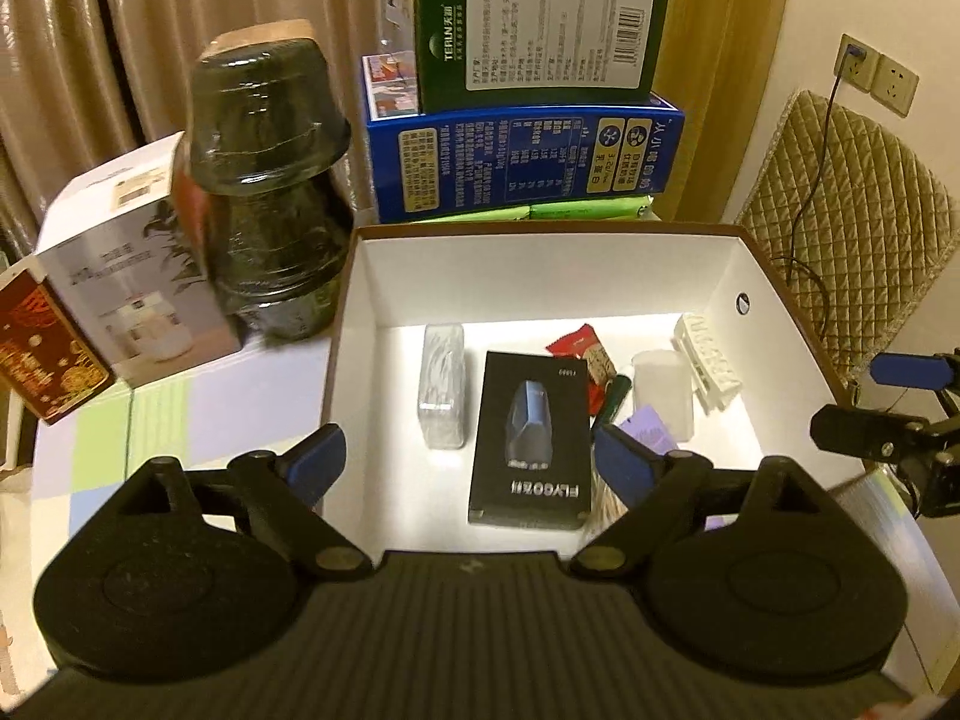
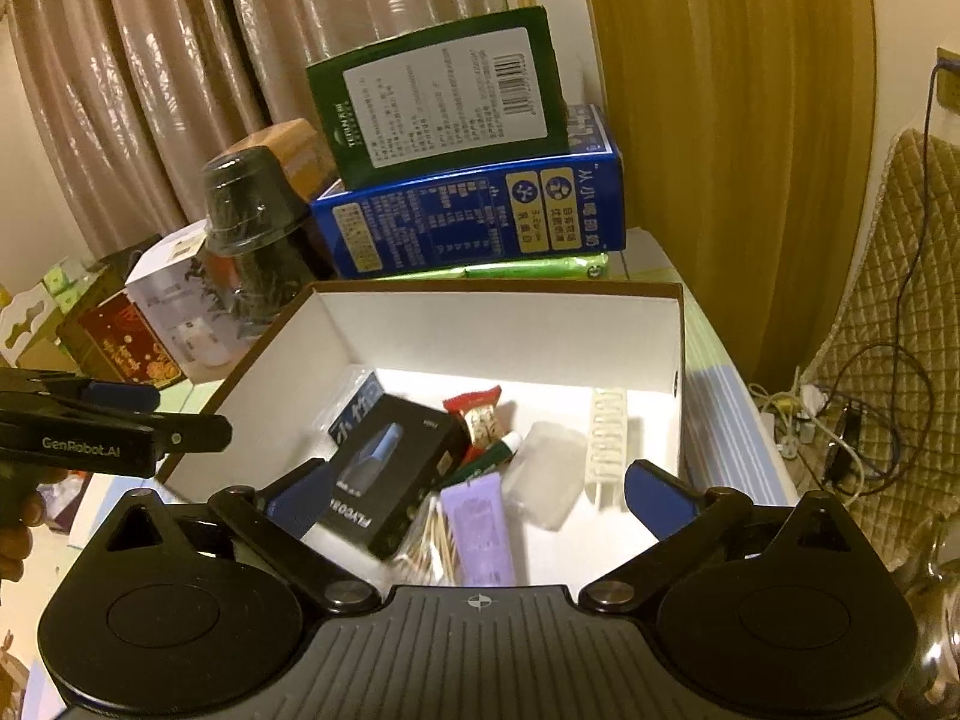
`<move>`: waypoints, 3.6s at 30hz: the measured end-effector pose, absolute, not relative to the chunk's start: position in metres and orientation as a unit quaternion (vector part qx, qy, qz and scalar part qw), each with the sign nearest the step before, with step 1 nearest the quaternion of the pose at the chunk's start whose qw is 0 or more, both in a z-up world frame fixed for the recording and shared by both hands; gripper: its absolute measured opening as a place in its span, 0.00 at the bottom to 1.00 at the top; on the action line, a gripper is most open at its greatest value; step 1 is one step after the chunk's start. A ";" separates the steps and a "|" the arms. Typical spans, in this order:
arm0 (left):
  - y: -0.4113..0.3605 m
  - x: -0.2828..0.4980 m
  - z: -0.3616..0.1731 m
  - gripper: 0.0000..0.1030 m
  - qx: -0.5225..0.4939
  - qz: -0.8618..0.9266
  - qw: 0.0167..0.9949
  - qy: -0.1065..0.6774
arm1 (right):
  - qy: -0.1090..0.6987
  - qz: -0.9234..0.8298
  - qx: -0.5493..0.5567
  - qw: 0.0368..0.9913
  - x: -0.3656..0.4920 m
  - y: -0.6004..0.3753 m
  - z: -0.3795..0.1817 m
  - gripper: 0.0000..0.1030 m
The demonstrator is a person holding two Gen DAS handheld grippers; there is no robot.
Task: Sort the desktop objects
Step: 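Withdraw both open grippers up and out of the brown box, then move the left gripper toward the white bottle and the right toward the scrunchie, then grasp the white pill bottle with the left gripper while the right grasps the brown scrunchie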
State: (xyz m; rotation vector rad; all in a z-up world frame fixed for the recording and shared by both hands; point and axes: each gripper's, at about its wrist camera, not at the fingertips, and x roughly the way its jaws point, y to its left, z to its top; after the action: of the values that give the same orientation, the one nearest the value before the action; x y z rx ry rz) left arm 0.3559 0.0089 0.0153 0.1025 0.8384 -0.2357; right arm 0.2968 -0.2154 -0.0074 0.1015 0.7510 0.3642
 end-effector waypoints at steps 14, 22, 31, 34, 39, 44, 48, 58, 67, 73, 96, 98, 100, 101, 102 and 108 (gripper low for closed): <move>0.026 0.283 0.032 0.88 0.033 -0.098 0.912 0.398 | 0.356 0.200 0.043 0.912 0.234 -0.208 0.013 0.98; 0.033 0.247 0.037 0.88 0.022 -0.090 0.912 0.400 | 0.356 0.205 0.038 0.911 0.203 -0.205 0.017 0.98; 0.042 0.206 0.023 0.88 0.014 -0.080 0.902 0.424 | 0.377 0.221 0.022 0.899 0.169 -0.203 0.008 0.98; 0.045 0.195 0.018 0.88 0.012 -0.077 0.900 0.430 | 0.390 0.228 0.012 0.892 0.158 -0.201 0.001 0.98; 0.047 0.179 0.010 0.88 0.013 -0.070 0.895 0.440 | 0.409 0.231 -0.006 0.883 0.143 -0.196 -0.013 0.98; 0.050 0.166 0.001 0.88 0.011 -0.066 0.888 0.454 | 0.422 0.243 -0.011 0.873 0.131 -0.191 -0.021 0.98; 0.051 0.159 -0.005 0.88 0.009 -0.064 0.883 0.465 | 0.435 0.252 -0.021 0.864 0.125 -0.183 -0.030 0.98; 0.055 0.153 -0.018 0.88 0.012 -0.057 0.873 0.484 | 0.456 0.265 -0.036 0.849 0.124 -0.168 -0.046 0.98; 0.062 0.158 -0.028 0.88 0.014 -0.047 0.867 0.496 | 0.468 0.274 -0.043 0.839 0.133 -0.155 -0.057 0.98; 0.066 0.168 -0.036 0.88 0.018 -0.040 0.864 0.502 | 0.471 0.274 -0.049 0.837 0.144 -0.146 -0.066 0.98; 0.086 0.240 -0.078 0.87 0.040 -0.043 0.868 0.492 | 0.433 0.265 -0.083 0.858 0.206 -0.100 -0.124 0.87; 0.089 0.248 -0.083 0.87 0.041 -0.043 0.869 0.491 | 0.434 0.266 -0.092 0.856 0.210 -0.094 -0.133 0.81; 0.091 0.255 -0.088 0.86 0.042 -0.045 0.869 0.491 | 0.435 0.266 -0.098 0.855 0.213 -0.089 -0.141 0.72; 0.091 0.258 -0.090 0.84 0.043 -0.046 0.869 0.490 | 0.436 0.265 -0.100 0.854 0.215 -0.086 -0.145 0.69; 0.092 0.261 -0.092 0.84 0.044 -0.047 0.869 0.491 | 0.439 0.264 -0.100 0.853 0.217 -0.085 -0.149 0.64; 0.093 0.275 -0.106 0.80 0.045 -0.054 0.868 0.491 | 0.433 0.268 -0.094 0.856 0.222 -0.086 -0.153 0.38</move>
State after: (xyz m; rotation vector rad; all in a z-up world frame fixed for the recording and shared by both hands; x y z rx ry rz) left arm 0.2755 0.0930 -0.1057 0.0934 1.0276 -0.1129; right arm 0.2219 -0.0859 -0.1532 -0.1966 0.9108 0.5626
